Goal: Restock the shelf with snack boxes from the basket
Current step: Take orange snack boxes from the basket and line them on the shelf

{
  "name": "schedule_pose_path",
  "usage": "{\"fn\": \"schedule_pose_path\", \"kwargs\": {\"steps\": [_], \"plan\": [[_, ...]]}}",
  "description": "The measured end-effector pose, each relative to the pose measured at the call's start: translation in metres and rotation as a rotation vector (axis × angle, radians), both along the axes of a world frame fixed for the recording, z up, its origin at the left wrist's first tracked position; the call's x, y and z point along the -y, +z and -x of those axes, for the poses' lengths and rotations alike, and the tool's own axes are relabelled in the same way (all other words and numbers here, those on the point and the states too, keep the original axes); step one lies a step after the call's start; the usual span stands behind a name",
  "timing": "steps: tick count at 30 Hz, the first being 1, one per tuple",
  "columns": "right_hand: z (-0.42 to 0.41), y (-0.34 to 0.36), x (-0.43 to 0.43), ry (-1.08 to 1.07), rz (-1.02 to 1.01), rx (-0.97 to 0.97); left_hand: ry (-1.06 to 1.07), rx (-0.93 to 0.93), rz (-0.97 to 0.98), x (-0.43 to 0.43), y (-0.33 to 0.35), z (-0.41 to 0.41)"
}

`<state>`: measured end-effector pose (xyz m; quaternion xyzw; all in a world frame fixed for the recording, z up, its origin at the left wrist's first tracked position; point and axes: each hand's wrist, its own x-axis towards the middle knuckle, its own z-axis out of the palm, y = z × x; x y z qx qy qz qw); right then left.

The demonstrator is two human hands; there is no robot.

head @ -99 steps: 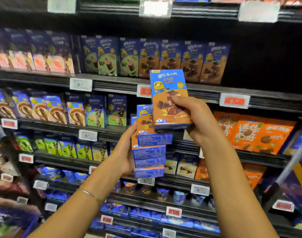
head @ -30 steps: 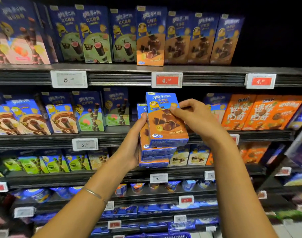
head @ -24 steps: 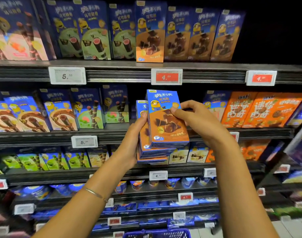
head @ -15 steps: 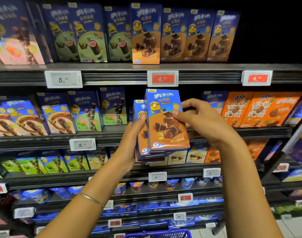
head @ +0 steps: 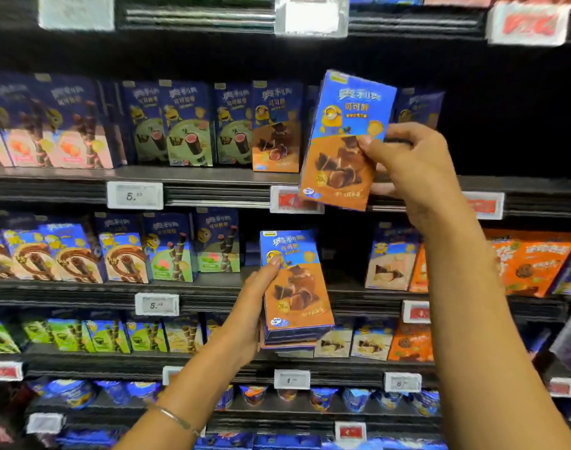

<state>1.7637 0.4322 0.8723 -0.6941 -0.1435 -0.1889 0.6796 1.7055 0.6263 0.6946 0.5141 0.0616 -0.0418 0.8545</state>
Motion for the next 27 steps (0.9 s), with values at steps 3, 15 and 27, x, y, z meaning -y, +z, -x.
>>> {"fn": "schedule_pose_path", "kwargs": {"steps": [3,15,27], "plan": [[-0.033,0.010,-0.002,-0.051,-0.022,-0.004,0.000,0.021,-0.001,0.008,0.001,-0.002],[-0.127,0.009,-0.014,-0.325,0.294,0.111,0.052,0.048,0.094,0.030,0.003,-0.008],[-0.138,0.008,-0.023,-0.404,0.416,0.085,0.077,0.078,0.051,0.034,0.000,-0.013]]}}
